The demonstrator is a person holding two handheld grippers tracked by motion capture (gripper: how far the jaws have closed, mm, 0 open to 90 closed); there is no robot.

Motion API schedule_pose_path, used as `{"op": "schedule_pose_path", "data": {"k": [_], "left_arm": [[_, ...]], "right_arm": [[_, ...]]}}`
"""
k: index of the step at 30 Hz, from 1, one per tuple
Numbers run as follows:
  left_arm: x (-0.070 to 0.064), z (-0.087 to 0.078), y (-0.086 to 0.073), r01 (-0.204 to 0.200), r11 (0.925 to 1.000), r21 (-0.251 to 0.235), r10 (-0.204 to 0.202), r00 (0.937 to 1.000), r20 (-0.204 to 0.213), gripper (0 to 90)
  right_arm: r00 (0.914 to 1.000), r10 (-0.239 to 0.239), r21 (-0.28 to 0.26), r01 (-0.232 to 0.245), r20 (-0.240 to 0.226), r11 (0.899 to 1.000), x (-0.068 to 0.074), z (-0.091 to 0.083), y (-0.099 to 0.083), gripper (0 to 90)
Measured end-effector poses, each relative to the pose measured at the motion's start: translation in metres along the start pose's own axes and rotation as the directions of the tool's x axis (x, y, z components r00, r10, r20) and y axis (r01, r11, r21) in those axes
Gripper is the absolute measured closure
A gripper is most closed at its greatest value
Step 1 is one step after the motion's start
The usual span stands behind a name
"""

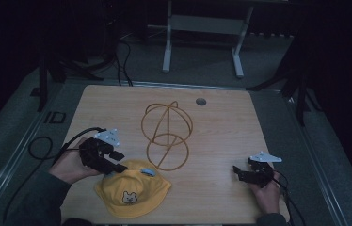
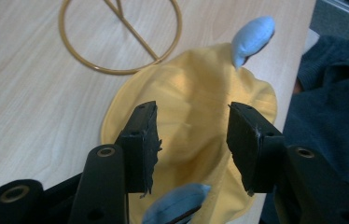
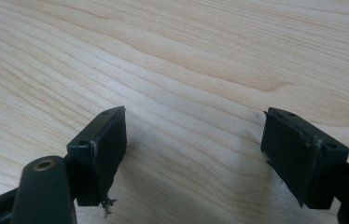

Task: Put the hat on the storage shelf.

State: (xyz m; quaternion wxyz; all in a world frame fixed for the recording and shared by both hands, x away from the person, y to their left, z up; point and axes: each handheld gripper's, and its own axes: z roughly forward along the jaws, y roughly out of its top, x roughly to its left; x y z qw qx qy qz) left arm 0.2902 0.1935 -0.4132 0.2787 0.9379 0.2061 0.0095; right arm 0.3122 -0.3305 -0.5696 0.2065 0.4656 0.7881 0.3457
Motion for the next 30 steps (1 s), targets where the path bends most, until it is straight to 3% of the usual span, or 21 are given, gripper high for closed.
{"op": "schedule_pose_path", "data": {"k": [8, 30], "left_arm": [[-0.002, 0.002, 0.004, -0.029, 0.9995, 0.012, 0.028, 0.9989, 0.037, 52.4], [-0.008, 0.018, 0.011, -0.068, 0.991, 0.115, 0.062, 0.9966, 0.054, 54.6]], "right_arm": [[1.0, 0.0, 0.0, 0.0, 0.0, 1.0, 0.0, 0.0, 0.0, 22.3], [1.0, 0.0, 0.0, 0.0, 0.0, 1.0, 0.0, 0.0, 0.0, 22.3]]}}
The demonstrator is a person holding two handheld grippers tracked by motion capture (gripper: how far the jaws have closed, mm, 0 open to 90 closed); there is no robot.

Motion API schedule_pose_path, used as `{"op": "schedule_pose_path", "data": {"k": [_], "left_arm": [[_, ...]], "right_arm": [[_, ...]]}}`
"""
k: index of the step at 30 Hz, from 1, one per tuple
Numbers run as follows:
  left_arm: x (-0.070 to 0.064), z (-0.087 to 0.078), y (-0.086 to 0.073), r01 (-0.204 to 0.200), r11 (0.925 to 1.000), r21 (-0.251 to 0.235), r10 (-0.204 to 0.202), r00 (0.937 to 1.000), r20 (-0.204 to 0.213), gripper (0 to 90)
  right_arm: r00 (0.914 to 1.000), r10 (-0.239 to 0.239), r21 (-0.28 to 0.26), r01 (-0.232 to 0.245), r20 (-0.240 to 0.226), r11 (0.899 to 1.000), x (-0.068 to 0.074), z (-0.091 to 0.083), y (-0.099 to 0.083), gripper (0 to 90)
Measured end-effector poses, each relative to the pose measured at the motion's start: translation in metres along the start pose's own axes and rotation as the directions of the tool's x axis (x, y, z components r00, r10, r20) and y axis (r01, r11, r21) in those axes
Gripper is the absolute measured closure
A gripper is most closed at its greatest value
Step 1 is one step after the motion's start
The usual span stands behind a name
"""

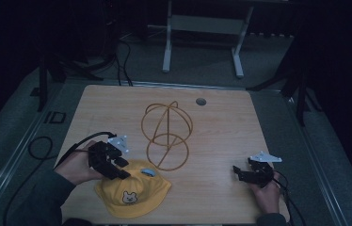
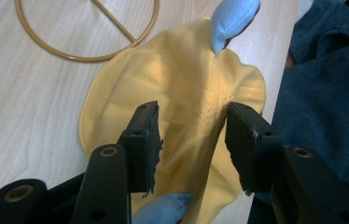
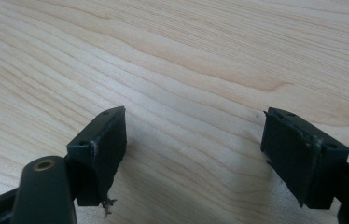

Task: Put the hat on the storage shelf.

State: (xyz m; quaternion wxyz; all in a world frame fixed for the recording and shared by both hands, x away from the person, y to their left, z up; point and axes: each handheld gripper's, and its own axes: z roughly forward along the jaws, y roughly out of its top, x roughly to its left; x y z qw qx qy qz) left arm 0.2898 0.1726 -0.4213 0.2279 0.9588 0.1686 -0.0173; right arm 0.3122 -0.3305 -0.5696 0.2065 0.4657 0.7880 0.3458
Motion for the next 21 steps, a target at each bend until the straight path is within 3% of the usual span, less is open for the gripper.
{"op": "schedule_pose_path", "data": {"k": [11, 21], "left_arm": [[-0.002, 0.013, 0.005, -0.031, 0.997, 0.071, 0.03, 0.9995, 0.014, 56.1], [-0.002, 0.018, 0.009, -0.046, 0.9932, 0.107, 0.044, 0.9988, 0.021, 62.1]], "right_arm": [[1.0, 0.0, 0.0, 0.0, 0.0, 1.0, 0.0, 0.0, 0.0, 22.3], [1.0, 0.0, 0.0, 0.0, 0.0, 1.0, 0.0, 0.0, 0.0, 22.3]]}}
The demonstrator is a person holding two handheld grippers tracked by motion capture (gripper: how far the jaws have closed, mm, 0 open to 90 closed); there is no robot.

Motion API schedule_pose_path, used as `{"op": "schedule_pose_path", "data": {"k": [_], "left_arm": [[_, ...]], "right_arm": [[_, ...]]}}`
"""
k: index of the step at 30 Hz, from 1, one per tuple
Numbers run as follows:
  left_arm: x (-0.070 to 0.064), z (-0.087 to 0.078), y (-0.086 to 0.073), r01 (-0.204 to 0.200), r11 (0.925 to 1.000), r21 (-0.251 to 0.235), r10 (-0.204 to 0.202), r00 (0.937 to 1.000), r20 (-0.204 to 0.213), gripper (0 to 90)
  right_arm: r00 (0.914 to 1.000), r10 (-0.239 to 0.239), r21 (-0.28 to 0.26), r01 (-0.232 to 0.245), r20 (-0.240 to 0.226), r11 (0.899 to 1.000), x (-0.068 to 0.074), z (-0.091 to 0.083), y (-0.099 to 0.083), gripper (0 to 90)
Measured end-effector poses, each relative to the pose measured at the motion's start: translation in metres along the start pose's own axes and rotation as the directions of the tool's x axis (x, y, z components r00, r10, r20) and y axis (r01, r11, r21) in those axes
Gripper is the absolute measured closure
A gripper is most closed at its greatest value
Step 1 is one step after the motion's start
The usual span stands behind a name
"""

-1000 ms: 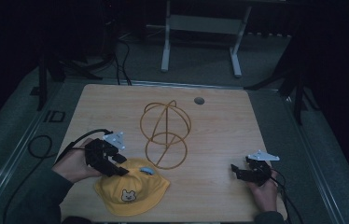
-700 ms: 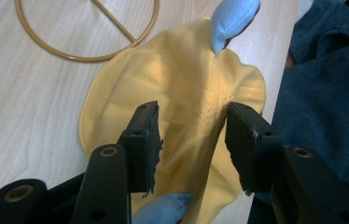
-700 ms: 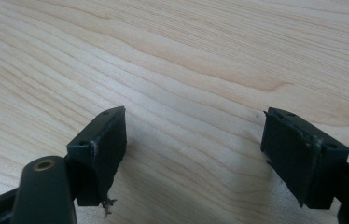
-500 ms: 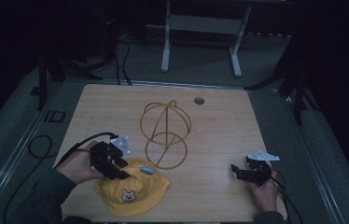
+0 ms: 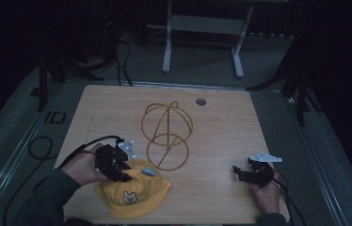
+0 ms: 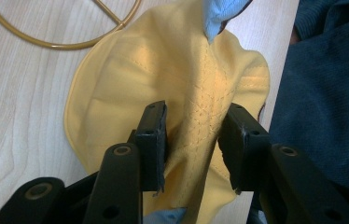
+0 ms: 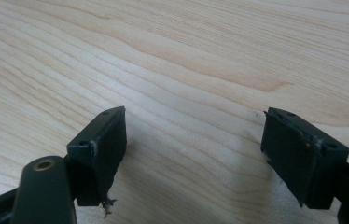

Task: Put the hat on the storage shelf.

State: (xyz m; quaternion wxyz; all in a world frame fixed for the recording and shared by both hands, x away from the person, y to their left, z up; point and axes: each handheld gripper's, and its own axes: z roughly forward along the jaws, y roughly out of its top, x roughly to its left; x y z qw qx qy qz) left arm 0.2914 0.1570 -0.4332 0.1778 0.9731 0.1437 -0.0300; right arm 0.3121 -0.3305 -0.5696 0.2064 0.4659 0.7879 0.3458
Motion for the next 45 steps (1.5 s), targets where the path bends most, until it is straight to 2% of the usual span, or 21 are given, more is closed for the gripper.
{"op": "schedule_pose_path", "data": {"k": [14, 24, 30, 38, 42, 43, 45], "left_arm": [[-0.001, -0.004, -0.003, -0.019, 0.9998, 0.01, 0.019, 0.9998, 0.01, 76.5], [0.001, -0.018, -0.009, 0.013, 0.9998, -0.013, -0.014, 0.9994, -0.031, 78.6], [0.003, -0.021, -0.012, 0.04, 0.9992, -0.003, -0.04, 0.9978, -0.052, 78.6], [0.012, -0.026, -0.016, 0.097, 0.9953, -0.002, -0.096, 0.9903, -0.1, 79.0], [0.014, -0.029, -0.018, 0.13, 0.9916, -0.004, -0.129, 0.9827, -0.133, 78.9], [0.016, -0.03, -0.019, 0.145, 0.9893, -0.005, -0.145, 0.978, -0.15, 78.9], [0.016, -0.031, -0.019, 0.152, 0.9884, -0.007, -0.151, 0.9758, -0.158, 78.9]], "right_arm": [[1.0, 0.0, 0.0, 0.0, 0.0, 1.0, 0.0, 0.0, 0.0, 22.3], [1.0, -0.001, 0.0, 0.001, 0.0, 1.0, 0.0, 0.0, 0.0, 22.3], [1.0, -0.001, 0.0, 0.001, 0.0, 1.0, 0.0, 0.0, 0.0, 22.3], [1.0, 0.0, 0.0, 0.0, 0.0, 1.0, 0.0, 0.0, 0.0, 22.3], [1.0, -0.001, 0.0, 0.001, 0.0, 1.0, 0.0, 0.0, 0.0, 22.3], [1.0, 0.0, 0.0, 0.0, 0.0, 1.0, 0.0, 0.0, 0.0, 22.3], [1.0, 0.0, 0.0, 0.0, 0.0, 1.0, 0.0, 0.0, 0.0, 22.3]]}}
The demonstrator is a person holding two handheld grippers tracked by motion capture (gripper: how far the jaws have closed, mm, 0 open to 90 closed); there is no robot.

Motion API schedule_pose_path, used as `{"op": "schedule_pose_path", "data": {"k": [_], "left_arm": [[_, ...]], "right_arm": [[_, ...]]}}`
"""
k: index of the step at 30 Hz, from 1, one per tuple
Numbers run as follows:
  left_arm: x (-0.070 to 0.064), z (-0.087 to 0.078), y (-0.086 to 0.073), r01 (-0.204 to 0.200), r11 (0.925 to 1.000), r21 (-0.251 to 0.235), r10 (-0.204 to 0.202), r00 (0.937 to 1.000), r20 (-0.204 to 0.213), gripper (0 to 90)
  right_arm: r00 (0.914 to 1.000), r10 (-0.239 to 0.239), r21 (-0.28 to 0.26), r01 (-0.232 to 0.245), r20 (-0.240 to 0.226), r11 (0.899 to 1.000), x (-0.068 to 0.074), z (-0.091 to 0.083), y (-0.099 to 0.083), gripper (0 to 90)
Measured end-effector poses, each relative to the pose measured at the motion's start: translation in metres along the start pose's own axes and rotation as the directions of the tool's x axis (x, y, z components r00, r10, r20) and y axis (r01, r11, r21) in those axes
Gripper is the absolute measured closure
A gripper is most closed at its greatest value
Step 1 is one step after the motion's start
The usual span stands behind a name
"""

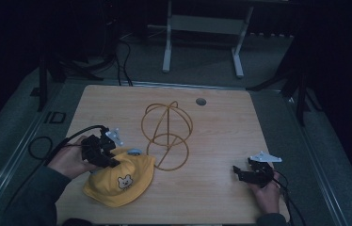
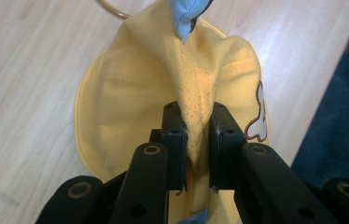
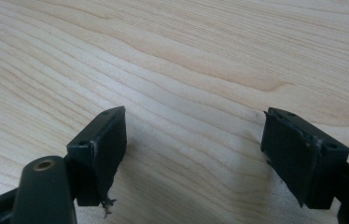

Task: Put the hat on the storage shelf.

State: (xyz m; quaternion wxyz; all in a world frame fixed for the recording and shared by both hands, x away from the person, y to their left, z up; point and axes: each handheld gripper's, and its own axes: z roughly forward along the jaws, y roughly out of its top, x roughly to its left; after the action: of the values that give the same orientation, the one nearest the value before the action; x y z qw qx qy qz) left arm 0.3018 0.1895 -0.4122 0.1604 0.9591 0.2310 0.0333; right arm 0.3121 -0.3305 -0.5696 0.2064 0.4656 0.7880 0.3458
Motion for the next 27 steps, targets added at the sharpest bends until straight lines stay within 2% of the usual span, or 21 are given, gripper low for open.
{"op": "schedule_pose_path", "data": {"k": [11, 21, 22, 27], "left_arm": [[0.01, -0.009, -0.002, 0.067, 0.9974, -0.028, -0.068, 0.9955, -0.065, 78.6], [0.015, -0.012, -0.005, 0.109, 0.9931, -0.044, -0.113, 0.9891, -0.095, 78.7], [0.016, -0.013, -0.006, 0.122, 0.9911, -0.054, -0.127, 0.9869, -0.1, 78.7], [0.019, -0.015, -0.007, 0.138, 0.9887, -0.058, -0.144, 0.9849, -0.097, 78.6]], "right_arm": [[1.0, 0.001, 0.0, -0.001, 0.0, 1.0, 0.0, 0.0, 0.0, 22.3], [1.0, 0.004, 0.0, -0.004, 0.0, 1.0, 0.0, 0.0, 0.0, 22.3], [1.0, 0.005, 0.001, -0.005, 0.0, 1.0, 0.0, 0.0, 0.0, 22.3], [1.0, 0.003, 0.0, -0.003, 0.0, 1.0, 0.0, 0.0, 0.0, 22.3]]}}
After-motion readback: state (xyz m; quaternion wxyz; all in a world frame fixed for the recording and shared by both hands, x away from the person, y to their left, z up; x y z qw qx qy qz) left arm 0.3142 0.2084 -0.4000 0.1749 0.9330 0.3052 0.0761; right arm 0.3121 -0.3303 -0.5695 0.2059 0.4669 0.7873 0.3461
